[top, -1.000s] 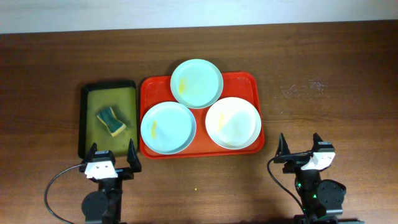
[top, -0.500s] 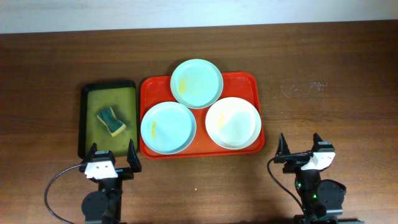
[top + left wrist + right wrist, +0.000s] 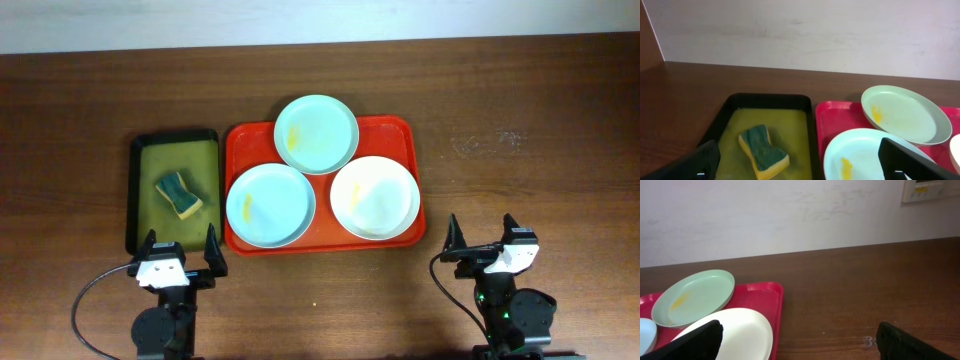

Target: Clean dirty plates on tray and stack at the side

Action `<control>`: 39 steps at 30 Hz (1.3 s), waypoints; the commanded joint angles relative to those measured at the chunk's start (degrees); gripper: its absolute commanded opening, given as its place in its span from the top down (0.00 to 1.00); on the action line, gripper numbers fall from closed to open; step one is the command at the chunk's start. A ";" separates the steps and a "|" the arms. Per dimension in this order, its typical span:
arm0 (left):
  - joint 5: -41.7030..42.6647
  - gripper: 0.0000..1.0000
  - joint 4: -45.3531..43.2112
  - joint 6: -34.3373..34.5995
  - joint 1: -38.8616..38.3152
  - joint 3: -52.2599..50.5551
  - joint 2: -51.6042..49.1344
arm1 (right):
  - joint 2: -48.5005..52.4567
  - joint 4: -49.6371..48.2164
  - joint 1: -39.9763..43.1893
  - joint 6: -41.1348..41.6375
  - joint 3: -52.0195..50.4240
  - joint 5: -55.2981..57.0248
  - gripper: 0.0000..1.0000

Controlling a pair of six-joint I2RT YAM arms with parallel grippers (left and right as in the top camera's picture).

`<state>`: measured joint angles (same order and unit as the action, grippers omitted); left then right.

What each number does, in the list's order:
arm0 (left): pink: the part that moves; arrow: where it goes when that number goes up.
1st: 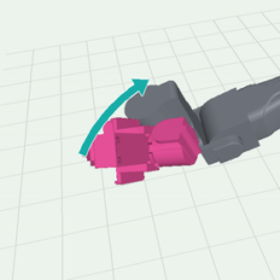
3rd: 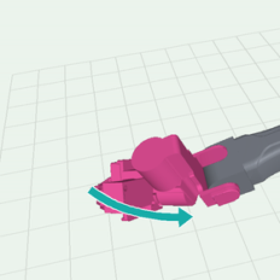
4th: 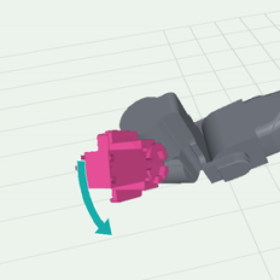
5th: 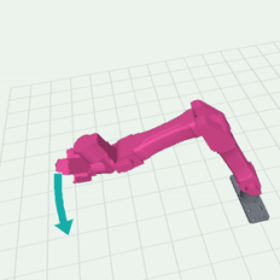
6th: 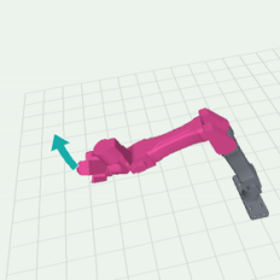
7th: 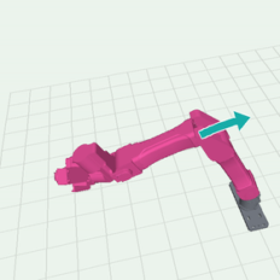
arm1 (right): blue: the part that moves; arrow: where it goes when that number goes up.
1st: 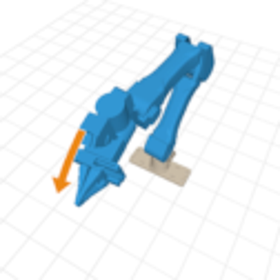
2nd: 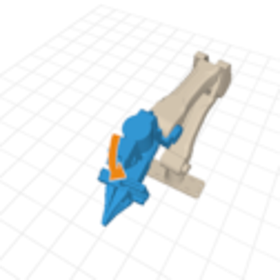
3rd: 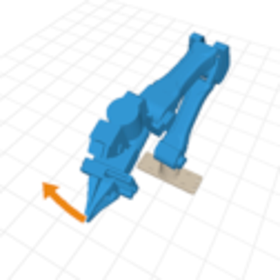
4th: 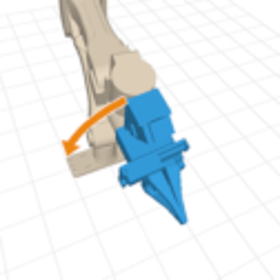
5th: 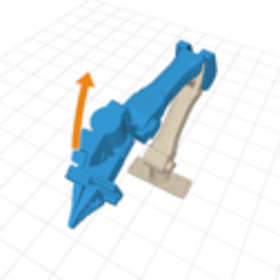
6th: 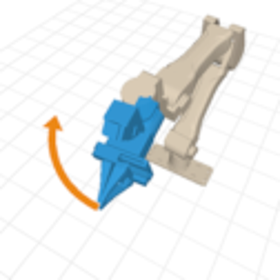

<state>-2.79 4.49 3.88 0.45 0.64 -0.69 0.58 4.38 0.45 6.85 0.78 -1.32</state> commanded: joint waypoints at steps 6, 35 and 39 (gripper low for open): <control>0.42 0.01 0.20 -0.90 0.09 -0.13 -0.09 | 0.15 0.11 0.33 -0.17 -0.46 0.35 0.01; 7.17 0.01 -6.71 3.93 0.04 -0.11 -0.09 | 0.15 0.11 0.33 -0.17 -0.46 0.35 0.01; 41.13 0.01 -18.97 23.98 0.04 -0.11 -0.09 | 0.15 0.13 0.33 -0.17 -0.46 0.35 0.01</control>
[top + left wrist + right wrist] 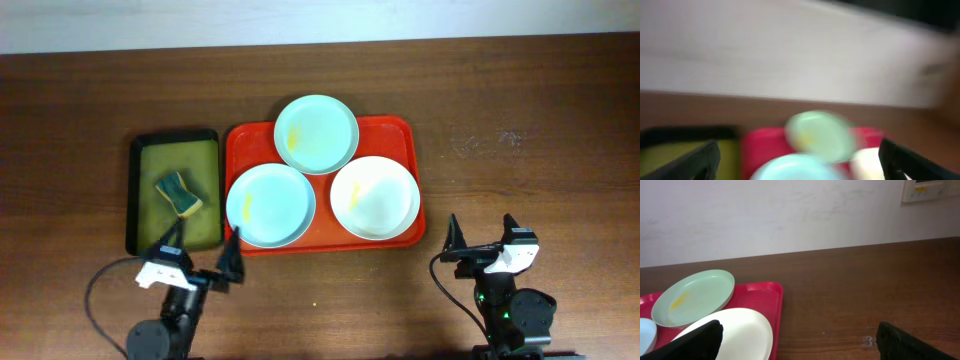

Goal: Clean dirty plates on tray and stack at the side
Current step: 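Reach the left gripper down to the sponge on the black tray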

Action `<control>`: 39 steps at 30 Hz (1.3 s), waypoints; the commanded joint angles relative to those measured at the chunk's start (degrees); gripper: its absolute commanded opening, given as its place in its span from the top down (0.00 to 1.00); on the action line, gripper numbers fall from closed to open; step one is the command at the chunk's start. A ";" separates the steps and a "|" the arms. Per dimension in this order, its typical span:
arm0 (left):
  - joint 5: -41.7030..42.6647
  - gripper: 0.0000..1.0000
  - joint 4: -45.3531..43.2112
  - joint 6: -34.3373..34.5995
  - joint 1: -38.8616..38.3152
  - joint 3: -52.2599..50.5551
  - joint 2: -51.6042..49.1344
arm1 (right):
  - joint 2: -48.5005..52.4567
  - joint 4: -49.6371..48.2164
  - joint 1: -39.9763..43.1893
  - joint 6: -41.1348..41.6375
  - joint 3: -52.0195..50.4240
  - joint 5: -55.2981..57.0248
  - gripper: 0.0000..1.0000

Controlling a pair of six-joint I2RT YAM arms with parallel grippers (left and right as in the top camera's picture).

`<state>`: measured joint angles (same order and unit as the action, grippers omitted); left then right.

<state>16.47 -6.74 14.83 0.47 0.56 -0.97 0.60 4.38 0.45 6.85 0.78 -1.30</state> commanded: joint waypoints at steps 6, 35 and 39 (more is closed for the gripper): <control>21.62 0.01 -26.45 10.58 0.09 9.22 -0.63 | 0.13 0.11 0.33 -0.17 -0.46 0.33 0.01; -8.35 0.01 68.43 -1.14 13.55 80.56 -83.60 | 0.13 0.13 0.33 -0.17 -0.46 0.33 0.01; -9.31 0.01 60.22 -1.16 14.12 80.50 -83.82 | 0.13 0.11 0.33 -0.17 -0.46 0.33 0.01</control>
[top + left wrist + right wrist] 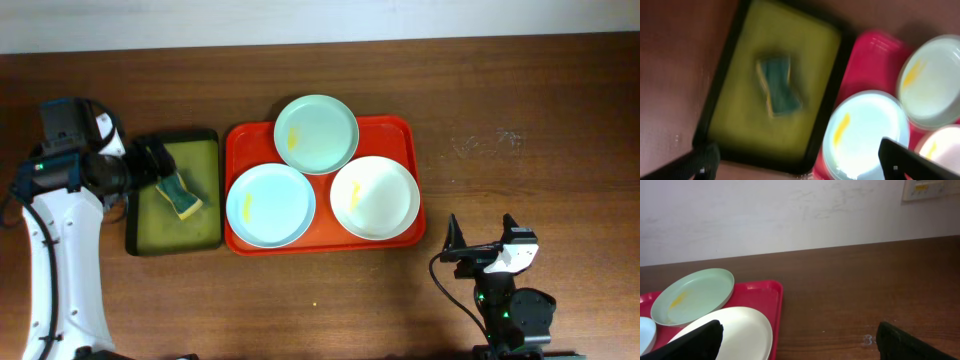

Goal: Clean dirty plates on tray and stack at the side
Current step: 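Reach the left gripper down to the sponge on the black tray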

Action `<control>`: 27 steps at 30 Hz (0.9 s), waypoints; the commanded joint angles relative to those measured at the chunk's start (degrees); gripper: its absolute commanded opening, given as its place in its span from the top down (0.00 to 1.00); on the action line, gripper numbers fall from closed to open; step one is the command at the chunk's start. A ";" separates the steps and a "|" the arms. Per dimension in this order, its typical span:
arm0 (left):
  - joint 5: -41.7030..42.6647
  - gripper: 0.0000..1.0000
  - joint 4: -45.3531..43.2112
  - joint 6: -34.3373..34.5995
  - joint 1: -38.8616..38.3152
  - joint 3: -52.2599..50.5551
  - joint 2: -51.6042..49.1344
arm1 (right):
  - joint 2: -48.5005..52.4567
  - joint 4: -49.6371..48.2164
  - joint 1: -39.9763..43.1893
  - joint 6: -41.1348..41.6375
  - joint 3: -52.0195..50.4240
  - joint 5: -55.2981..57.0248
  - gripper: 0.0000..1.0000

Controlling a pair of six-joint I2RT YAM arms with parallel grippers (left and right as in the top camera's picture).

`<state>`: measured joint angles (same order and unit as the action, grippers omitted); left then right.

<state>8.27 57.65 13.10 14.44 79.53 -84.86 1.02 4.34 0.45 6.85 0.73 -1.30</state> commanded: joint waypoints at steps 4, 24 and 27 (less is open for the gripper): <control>-3.43 0.01 -7.93 0.61 0.15 1.51 -4.55 | -0.28 0.17 0.33 -0.17 -0.42 0.31 0.01; 1.33 0.06 -8.37 4.42 -1.38 -3.96 -19.76 | -0.28 0.15 0.33 -0.17 -0.42 0.33 0.01; 0.28 0.06 -8.41 4.42 -1.79 -4.07 -19.82 | -0.28 0.15 0.33 -0.17 -0.42 0.33 0.01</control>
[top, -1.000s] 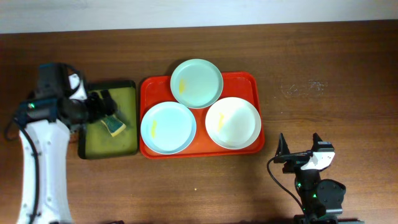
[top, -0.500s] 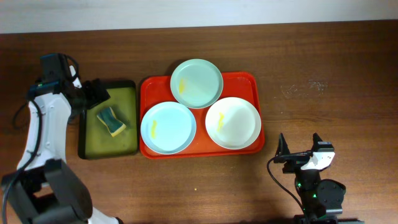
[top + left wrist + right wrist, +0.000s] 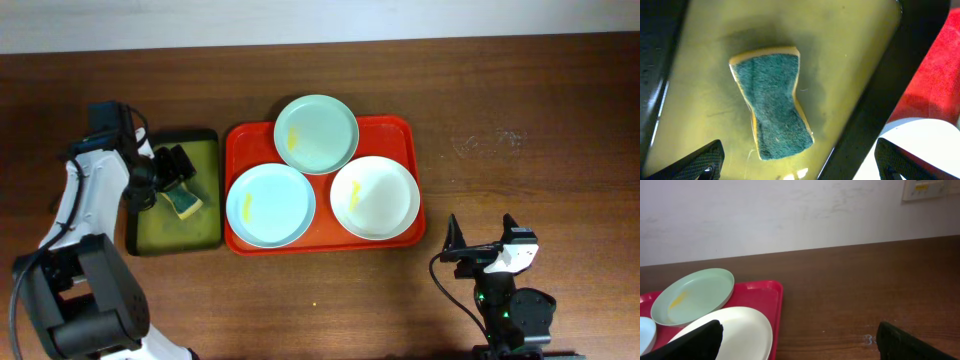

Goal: Clean dirty plates on tray and stack at the side
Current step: 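Reach the left gripper down to the sponge on the black tray, then grasp the yellow-green sponge with the left gripper and lift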

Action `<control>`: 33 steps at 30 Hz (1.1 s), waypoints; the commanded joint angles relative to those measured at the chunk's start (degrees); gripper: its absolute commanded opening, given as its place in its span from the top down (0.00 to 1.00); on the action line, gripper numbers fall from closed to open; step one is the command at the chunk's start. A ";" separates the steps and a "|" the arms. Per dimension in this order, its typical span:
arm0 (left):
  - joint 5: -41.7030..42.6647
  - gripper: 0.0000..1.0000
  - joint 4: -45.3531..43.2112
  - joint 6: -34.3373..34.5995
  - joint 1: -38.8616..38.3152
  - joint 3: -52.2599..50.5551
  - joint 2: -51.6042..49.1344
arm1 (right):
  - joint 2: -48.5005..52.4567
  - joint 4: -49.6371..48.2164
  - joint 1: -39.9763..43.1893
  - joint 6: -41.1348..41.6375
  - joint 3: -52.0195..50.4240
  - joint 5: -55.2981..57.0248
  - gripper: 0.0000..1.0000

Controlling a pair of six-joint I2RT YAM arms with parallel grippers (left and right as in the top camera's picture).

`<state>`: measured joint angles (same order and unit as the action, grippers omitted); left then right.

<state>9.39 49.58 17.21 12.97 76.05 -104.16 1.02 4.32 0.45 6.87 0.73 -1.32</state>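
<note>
Three smeared plates lie on the red tray (image 3: 398,133): a green plate (image 3: 316,133) at the back, a light blue plate (image 3: 270,205) front left, a cream plate (image 3: 374,197) front right. A green-topped yellow sponge (image 3: 772,100) lies in the black tray (image 3: 188,230) of yellowish liquid. My left gripper (image 3: 168,166) hangs open just over the sponge, its fingertips (image 3: 700,160) wide apart and holding nothing. My right gripper (image 3: 483,242) rests open at the table's front right, with nothing between its fingers.
The black tray sits directly left of the red tray, rims almost touching. Bare brown table (image 3: 520,140) lies to the right of the red tray. A pale wall (image 3: 790,210) runs along the table's far edge.
My left gripper has come down closer to the sponge, which now fills much of the left wrist view. It remains open. The right arm and the plates have not moved.
Both grippers were parked open at the table's front edge. Then the left one was turned toward the trays, still near the front. Later it hung open high over the black tray. Now it sits low over the sponge. The right arm stayed still throughout.
</note>
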 commanded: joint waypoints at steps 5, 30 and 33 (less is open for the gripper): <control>-1.51 0.05 -2.25 0.33 -0.96 -2.56 -1.07 | -0.28 0.17 0.33 -0.20 -0.42 0.35 0.01; -6.88 1.00 -11.37 5.29 -0.98 -5.79 -8.72 | -0.28 0.17 0.33 -0.20 -0.42 0.35 0.01; -3.98 1.00 -9.07 5.27 -0.83 -3.63 -8.31 | -0.28 0.20 0.33 -0.20 -0.42 0.35 0.01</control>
<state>2.66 38.48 22.35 11.97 70.67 -111.66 1.02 4.32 0.45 6.85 0.73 -1.30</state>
